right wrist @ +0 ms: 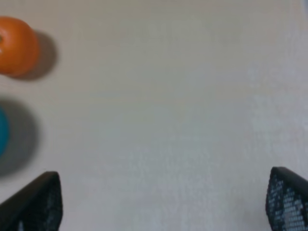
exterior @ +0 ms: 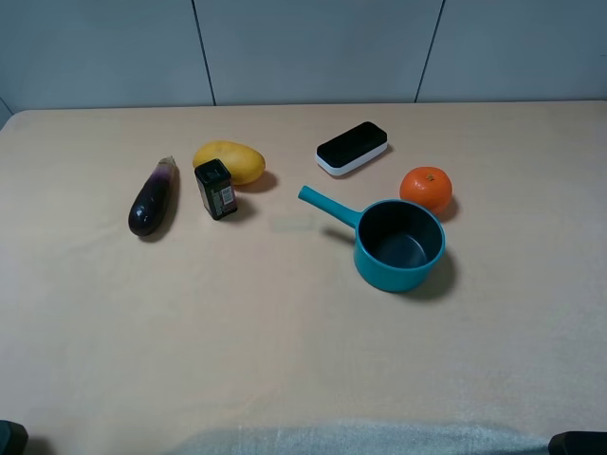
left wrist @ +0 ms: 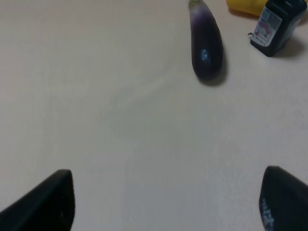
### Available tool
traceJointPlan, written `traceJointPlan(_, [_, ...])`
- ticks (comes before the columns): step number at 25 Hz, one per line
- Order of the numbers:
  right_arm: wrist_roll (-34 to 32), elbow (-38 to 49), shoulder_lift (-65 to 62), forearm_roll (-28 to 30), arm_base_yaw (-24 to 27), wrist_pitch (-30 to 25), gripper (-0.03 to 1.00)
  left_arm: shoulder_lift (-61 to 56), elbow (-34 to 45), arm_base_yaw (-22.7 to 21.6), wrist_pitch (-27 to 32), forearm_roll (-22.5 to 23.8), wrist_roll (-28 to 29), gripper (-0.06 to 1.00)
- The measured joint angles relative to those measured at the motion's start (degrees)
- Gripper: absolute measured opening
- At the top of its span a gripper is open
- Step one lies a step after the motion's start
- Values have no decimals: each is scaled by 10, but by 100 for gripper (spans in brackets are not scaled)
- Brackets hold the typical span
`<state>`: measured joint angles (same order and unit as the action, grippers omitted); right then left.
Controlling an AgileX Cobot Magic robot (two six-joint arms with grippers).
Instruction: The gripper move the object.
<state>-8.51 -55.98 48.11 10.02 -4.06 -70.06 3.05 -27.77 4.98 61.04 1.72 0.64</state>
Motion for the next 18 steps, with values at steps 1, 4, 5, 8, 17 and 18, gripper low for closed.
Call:
traceJointPlan(1, [-1,7,-14,2,0,0,64,0,0,0,0,0,0,77])
traceJointPlan(4, [-2,21,-53,4,0,0,64,0,0,0,0,0,0,77])
traceJointPlan(5, [-2,25,-66,4,0,0,64,0,0,0,0,0,0,77])
traceJointPlan(8, [-2,44,-104,4,0,0,64,0,0,0,0,0,0,77])
traceJointPlan(17, [4,126,-211,-7,-1,-1,64,0,0,0,0,0,0,77])
traceJointPlan(18, [4,135,-224,-11,-1,-1,64,0,0,0,0,0,0,77])
